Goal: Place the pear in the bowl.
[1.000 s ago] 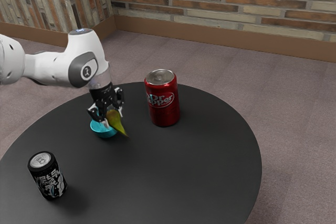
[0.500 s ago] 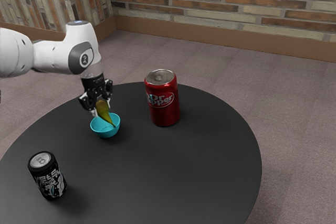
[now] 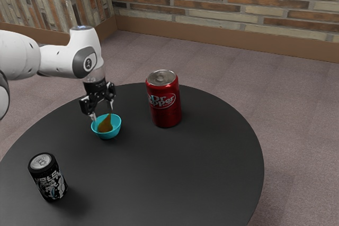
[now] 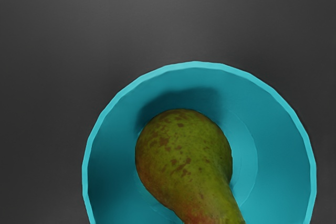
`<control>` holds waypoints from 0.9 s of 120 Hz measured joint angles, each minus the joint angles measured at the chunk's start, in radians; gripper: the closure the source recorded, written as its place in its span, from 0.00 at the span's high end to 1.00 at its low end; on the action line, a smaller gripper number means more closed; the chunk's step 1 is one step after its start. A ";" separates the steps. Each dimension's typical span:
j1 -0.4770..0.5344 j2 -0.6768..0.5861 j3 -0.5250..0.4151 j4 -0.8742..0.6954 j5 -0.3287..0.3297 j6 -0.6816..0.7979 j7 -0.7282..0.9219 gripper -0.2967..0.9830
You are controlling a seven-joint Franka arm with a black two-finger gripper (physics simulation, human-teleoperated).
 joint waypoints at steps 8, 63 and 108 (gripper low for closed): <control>0.000 -0.002 0.000 0.000 0.000 0.004 0.002 0.71; -0.004 -0.251 -0.088 0.017 0.056 -0.216 0.252 0.76; -0.024 -0.322 -0.244 0.226 0.125 -0.510 0.621 0.77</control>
